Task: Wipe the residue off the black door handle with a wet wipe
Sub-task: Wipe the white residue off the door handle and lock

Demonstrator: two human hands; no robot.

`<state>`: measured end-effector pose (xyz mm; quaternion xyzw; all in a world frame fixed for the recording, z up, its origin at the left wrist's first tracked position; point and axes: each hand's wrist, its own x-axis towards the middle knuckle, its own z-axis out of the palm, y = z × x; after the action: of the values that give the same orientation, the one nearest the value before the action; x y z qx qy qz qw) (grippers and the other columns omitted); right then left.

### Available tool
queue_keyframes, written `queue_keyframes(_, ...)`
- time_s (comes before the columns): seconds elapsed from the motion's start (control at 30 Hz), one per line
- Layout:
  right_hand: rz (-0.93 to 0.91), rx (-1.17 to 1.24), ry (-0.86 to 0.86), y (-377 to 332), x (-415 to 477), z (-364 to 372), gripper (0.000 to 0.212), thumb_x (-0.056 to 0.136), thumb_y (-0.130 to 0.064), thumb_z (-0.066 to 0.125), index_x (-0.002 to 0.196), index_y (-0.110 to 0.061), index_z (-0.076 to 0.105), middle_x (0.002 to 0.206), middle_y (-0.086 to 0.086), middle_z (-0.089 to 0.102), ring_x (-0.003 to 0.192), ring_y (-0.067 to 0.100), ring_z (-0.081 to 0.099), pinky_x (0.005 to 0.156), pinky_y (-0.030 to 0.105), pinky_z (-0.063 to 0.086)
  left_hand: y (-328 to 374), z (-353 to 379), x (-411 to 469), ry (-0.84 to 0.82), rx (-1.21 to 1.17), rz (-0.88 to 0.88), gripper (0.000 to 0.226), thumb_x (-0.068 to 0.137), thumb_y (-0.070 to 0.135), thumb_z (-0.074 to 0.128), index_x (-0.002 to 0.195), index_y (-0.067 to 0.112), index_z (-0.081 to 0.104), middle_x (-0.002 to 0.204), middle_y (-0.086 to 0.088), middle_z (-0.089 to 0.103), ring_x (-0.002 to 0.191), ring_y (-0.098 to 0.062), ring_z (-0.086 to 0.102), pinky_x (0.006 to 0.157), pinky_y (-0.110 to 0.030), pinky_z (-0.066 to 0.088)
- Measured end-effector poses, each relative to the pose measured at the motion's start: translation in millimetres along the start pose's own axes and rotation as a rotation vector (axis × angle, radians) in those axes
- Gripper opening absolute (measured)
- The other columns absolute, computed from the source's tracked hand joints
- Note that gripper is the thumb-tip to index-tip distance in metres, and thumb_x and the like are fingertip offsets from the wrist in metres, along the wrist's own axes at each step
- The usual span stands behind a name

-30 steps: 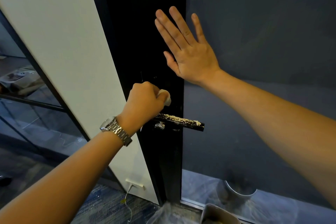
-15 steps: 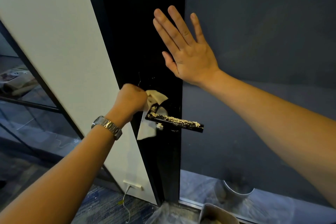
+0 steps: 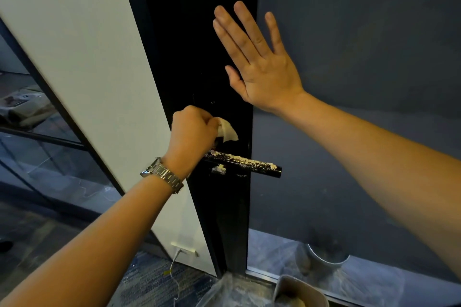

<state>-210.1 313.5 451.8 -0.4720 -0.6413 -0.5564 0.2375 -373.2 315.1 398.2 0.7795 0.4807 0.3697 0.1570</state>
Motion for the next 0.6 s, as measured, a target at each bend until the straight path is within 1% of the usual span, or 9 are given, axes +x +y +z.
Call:
queue_keyframes(0.07, 0.000, 0.006, -0.005, 0, 0, 0, 0.053, 0.096, -0.030, 0.038, 0.144, -0.009, 0.036, 0.148, 0.008, 0.042, 0.137, 0.029, 0.039, 0.111, 0.051, 0.026, 6, 1, -5, 0.001, 0.050, 0.102, 0.022, 0.090, 0.013, 0.052, 0.091, -0.002, 0.069, 0.088, -0.015, 0.067, 0.071, -0.021, 0.060, 0.064, -0.015, 0.046)
queue_keyframes(0.1, 0.001, 0.003, -0.009, 0, 0, 0, 0.053, 0.096, -0.031, 0.038, 0.145, -0.009, 0.035, 0.149, 0.008, 0.041, 0.137, 0.029, 0.038, 0.111, 0.051, 0.025, 7, 2, -8, -0.017, 0.093, 0.159, 0.023, 0.091, 0.013, 0.051, 0.094, -0.001, 0.068, 0.096, -0.013, 0.065, 0.080, -0.021, 0.060, 0.071, -0.012, 0.040)
queue_keyframes(0.17, 0.002, -0.008, -0.015, 0, 0, 0, 0.054, 0.096, -0.031, 0.038, 0.145, -0.009, 0.034, 0.149, 0.007, 0.040, 0.138, 0.028, 0.038, 0.111, 0.051, 0.025, 8, 4, -10, -0.078, 0.180, 0.349, 0.022, 0.090, 0.013, 0.052, 0.092, 0.000, 0.070, 0.103, -0.011, 0.064, 0.092, -0.021, 0.061, 0.079, -0.008, 0.030)
queue_keyframes(0.2, 0.001, -0.009, -0.016, 0, 0, 0, 0.054, 0.096, -0.031, 0.038, 0.145, -0.010, 0.034, 0.149, 0.007, 0.040, 0.138, 0.028, 0.038, 0.111, 0.051, 0.025, 7, 5, -10, -0.109, 0.219, 0.440, 0.021, 0.089, 0.013, 0.054, 0.091, 0.001, 0.071, 0.104, -0.011, 0.064, 0.095, -0.022, 0.061, 0.082, -0.012, 0.031)
queue_keyframes(0.23, -0.002, -0.009, -0.018, 0, 0, 0, 0.054, 0.096, -0.031, 0.038, 0.145, -0.010, 0.034, 0.149, 0.007, 0.040, 0.138, 0.028, 0.038, 0.111, 0.051, 0.025, 6, 6, -8, -0.139, 0.235, 0.466, 0.020, 0.088, 0.015, 0.055, 0.094, 0.003, 0.071, 0.106, -0.010, 0.064, 0.097, -0.021, 0.060, 0.084, -0.015, 0.033)
queue_keyframes(0.3, -0.006, -0.013, -0.018, 0, 0, 0, 0.054, 0.096, -0.032, 0.038, 0.145, -0.010, 0.034, 0.149, 0.007, 0.040, 0.138, 0.028, 0.038, 0.111, 0.051, 0.024, 2, 3, -1, -0.144, 0.217, 0.415, 0.021, 0.088, 0.016, 0.056, 0.098, 0.006, 0.071, 0.108, -0.008, 0.063, 0.098, -0.018, 0.059, 0.083, -0.015, 0.035)
queue_keyframes(0.4, -0.006, -0.001, -0.017, 1, 0, 0, 0.054, 0.096, -0.031, 0.038, 0.145, -0.009, 0.034, 0.149, 0.007, 0.040, 0.138, 0.028, 0.037, 0.112, 0.051, 0.023, -3, -5, 2, 0.046, 0.149, 0.361, 0.018, 0.086, 0.014, 0.060, 0.093, 0.002, 0.071, 0.099, -0.014, 0.066, 0.086, -0.021, 0.061, 0.077, -0.017, 0.039)
queue_keyframes(0.5, -0.003, 0.001, -0.026, 0, 0, 1, 0.055, 0.096, -0.031, 0.038, 0.146, -0.010, 0.033, 0.150, 0.008, 0.039, 0.138, 0.028, 0.036, 0.112, 0.050, 0.022, 1, -10, 10, 0.244, 0.093, 0.351, 0.018, 0.085, 0.015, 0.060, 0.088, -0.001, 0.070, 0.091, -0.017, 0.065, 0.078, -0.013, 0.053, 0.070, -0.012, 0.036)
queue_keyframes(0.6, -0.006, 0.001, -0.027, 0, 0, 1, 0.055, 0.096, -0.031, 0.038, 0.145, -0.009, 0.034, 0.150, 0.008, 0.039, 0.138, 0.028, 0.037, 0.112, 0.050, 0.023, 5, -7, 11, 0.294, 0.037, 0.308, 0.019, 0.087, 0.018, 0.059, 0.087, 0.000, 0.067, 0.094, -0.013, 0.061, 0.078, -0.010, 0.050, 0.066, -0.004, 0.037)
